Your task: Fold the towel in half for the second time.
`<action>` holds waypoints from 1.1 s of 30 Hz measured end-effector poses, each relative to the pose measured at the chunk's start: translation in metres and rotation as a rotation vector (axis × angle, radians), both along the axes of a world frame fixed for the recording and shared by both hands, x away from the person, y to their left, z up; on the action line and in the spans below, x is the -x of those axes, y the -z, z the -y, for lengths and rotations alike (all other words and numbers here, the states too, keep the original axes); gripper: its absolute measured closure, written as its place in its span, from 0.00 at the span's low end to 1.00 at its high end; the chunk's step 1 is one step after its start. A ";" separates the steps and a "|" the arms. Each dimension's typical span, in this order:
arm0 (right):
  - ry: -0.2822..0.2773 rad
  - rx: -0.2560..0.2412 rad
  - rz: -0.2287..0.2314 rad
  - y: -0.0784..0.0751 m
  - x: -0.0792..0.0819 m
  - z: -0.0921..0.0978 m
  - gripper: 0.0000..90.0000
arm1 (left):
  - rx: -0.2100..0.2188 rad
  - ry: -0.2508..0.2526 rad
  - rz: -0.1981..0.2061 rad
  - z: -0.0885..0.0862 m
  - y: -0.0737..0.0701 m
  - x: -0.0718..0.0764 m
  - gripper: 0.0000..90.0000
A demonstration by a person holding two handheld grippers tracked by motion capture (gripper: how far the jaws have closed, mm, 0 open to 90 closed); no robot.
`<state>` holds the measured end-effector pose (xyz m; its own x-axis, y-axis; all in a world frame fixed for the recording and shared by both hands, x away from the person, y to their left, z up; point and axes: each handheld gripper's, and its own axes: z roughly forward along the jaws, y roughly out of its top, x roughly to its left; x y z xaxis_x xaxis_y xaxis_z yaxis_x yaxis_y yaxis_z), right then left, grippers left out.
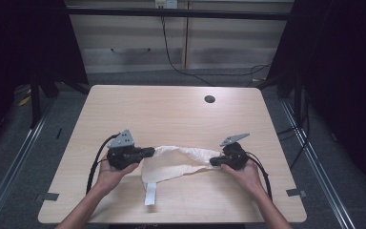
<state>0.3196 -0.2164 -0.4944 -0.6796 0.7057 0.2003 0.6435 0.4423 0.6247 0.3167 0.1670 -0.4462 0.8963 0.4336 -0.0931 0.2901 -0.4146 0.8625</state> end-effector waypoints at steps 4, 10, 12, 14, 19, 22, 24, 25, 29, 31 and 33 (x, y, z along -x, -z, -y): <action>0.003 -0.002 0.012 0.001 0.001 0.000 0.97 | -0.047 0.027 0.000 0.002 0.008 0.012 0.97; 0.005 -0.013 0.032 0.002 0.003 0.001 0.97 | -0.101 0.051 -0.024 0.002 0.020 0.024 0.97; 0.003 -0.019 0.032 0.003 0.003 0.002 0.97 | -0.119 0.062 -0.035 0.001 0.027 0.027 0.97; -0.009 -0.011 0.041 0.003 0.003 0.002 0.97 | -0.141 0.082 -0.051 0.003 0.035 0.030 0.97; -0.013 0.000 0.051 0.002 0.003 0.003 0.97 | -0.174 0.092 -0.072 0.006 0.049 0.032 0.97; -0.016 0.018 0.068 0.001 0.004 0.006 0.97 | -0.193 0.083 -0.064 0.006 0.053 0.032 0.97; -0.017 0.011 0.070 0.002 0.004 0.010 0.97 | -0.200 0.068 -0.050 0.006 0.053 0.032 0.97; -0.016 0.014 0.075 0.001 0.004 0.011 0.97 | -0.202 0.060 -0.047 0.006 0.054 0.032 0.97; -0.010 0.027 0.090 0.001 0.008 0.013 0.97 | -0.188 0.009 -0.052 0.004 0.056 0.021 0.97; -0.002 0.030 0.098 0.001 0.008 0.013 0.97 | -0.178 -0.005 -0.060 0.003 0.057 0.014 0.97; 0.013 0.015 0.094 0.002 0.008 0.014 0.97 | -0.170 -0.025 -0.062 0.004 0.058 0.006 0.97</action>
